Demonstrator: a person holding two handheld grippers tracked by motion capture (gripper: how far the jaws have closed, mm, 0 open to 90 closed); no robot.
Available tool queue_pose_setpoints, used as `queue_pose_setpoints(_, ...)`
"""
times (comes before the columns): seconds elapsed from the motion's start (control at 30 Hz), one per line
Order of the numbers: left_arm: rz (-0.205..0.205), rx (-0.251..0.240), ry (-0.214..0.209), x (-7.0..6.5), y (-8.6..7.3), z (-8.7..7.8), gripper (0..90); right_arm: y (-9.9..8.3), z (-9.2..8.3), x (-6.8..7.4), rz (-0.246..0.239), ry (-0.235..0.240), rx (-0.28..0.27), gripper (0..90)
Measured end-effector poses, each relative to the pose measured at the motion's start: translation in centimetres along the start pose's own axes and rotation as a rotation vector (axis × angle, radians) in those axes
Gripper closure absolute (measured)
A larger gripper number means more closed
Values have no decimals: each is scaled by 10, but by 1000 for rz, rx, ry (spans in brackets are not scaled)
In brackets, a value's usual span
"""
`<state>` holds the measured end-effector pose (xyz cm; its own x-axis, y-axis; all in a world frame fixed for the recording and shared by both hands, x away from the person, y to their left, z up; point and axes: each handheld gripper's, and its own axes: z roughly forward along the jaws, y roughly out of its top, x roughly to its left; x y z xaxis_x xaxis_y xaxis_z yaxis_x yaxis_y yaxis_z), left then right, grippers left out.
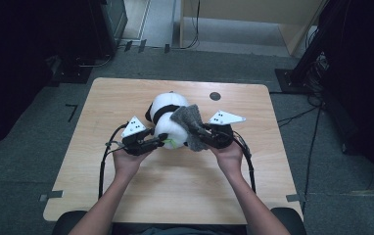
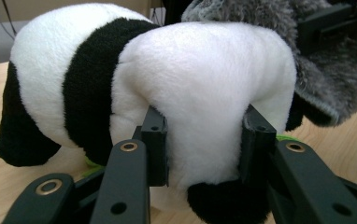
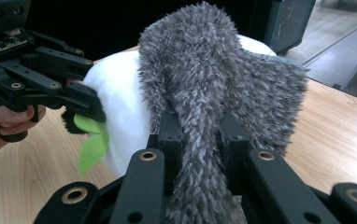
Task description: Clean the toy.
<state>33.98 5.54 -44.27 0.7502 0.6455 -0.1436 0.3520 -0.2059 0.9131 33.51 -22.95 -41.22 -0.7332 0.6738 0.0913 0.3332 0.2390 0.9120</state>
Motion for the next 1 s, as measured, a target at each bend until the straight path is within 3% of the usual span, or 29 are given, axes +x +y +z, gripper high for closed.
queue_pose_setpoints(0.47,-2,-6,29,4,1,-3,619,-1,5,20,-32,17,6,770)
queue_pose_setpoints(0.73,-28,-15,44,6,2,-4,619,-3,11,35,-50,77,7,775)
queue_pose_setpoints(0.9,-40,-24,48,7,3,-6,620,-12,25,45,-96,120,66,778)
queue_pose_setpoints(1.0,-51,-35,40,8,4,-8,621,-20,35,49,-137,119,110,779)
